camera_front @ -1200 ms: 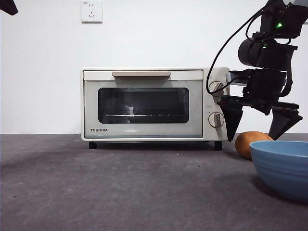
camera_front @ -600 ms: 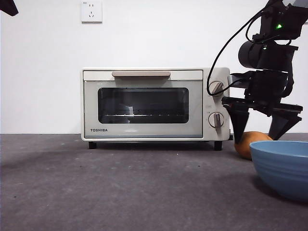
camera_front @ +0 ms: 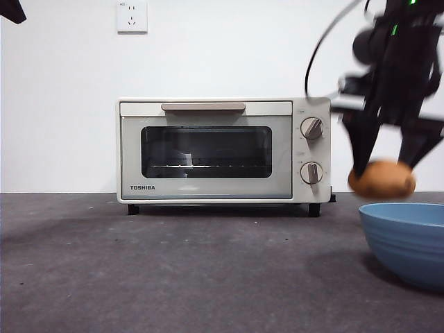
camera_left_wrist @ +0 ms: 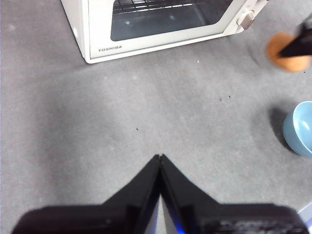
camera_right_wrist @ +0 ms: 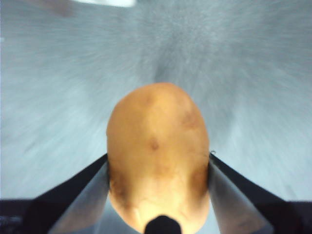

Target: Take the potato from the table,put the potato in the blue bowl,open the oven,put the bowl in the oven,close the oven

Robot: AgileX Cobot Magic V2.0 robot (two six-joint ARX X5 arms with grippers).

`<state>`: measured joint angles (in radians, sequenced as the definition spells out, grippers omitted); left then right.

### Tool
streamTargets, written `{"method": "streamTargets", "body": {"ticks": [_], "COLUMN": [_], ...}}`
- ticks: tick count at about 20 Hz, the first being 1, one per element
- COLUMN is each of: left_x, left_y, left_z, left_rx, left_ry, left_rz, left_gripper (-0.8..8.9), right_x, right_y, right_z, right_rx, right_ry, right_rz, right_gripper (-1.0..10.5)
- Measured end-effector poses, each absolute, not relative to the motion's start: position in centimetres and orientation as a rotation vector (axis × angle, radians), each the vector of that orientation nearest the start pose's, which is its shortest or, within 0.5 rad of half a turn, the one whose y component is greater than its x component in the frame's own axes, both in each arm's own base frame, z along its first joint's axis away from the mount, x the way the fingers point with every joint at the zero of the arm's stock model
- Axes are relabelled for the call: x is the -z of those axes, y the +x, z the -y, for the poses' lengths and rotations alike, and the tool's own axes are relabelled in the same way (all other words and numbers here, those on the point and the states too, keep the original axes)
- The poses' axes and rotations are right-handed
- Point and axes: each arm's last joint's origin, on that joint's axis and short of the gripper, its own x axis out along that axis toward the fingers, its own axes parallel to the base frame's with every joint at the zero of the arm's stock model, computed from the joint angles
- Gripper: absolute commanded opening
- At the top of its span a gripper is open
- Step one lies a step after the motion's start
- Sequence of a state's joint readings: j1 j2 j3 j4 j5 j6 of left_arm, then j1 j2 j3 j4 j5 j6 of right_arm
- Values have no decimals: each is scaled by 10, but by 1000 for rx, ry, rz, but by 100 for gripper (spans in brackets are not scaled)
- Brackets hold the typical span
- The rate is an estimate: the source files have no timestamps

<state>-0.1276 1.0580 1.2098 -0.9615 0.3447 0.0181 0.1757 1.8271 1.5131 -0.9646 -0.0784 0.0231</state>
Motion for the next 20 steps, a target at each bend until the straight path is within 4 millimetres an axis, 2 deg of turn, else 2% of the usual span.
{"method": "streamTargets", "body": {"ticks": [2, 4, 8, 12, 15, 17, 20], "left_x": [-361, -361, -361, -361, -361, -361, -360], "left_y": [186, 186, 186, 186, 186, 186, 185], "left_z": [34, 34, 34, 34, 34, 34, 34], "left_rx": [453, 453, 453, 453, 453, 453, 452], "left_ry": [-72, -72, -72, -72, -72, -72, -73], "left_rz": [-811, -811, -811, -812, -812, -812, -822], "left_gripper": [-6, -6, -5, -5, -6, -6, -6], "right_x": [-280, -304, -326, -339, -333, -313, -274], "right_y": [336, 311, 274, 253, 228, 215, 203], "right_z": [-62, -57, -54, -73, -89, -96, -101], "right_rx": [-198, -193, -206, -281, -311, -301, -295], "right_ry": [-32, -29, -28, -80, -131, -162, -142], "right_rz": [-1274, -1302, -1384, -1338, -1351, -1376, -1362], "right_gripper": [-1, -1, -2, -1, -1, -1, -1]}}
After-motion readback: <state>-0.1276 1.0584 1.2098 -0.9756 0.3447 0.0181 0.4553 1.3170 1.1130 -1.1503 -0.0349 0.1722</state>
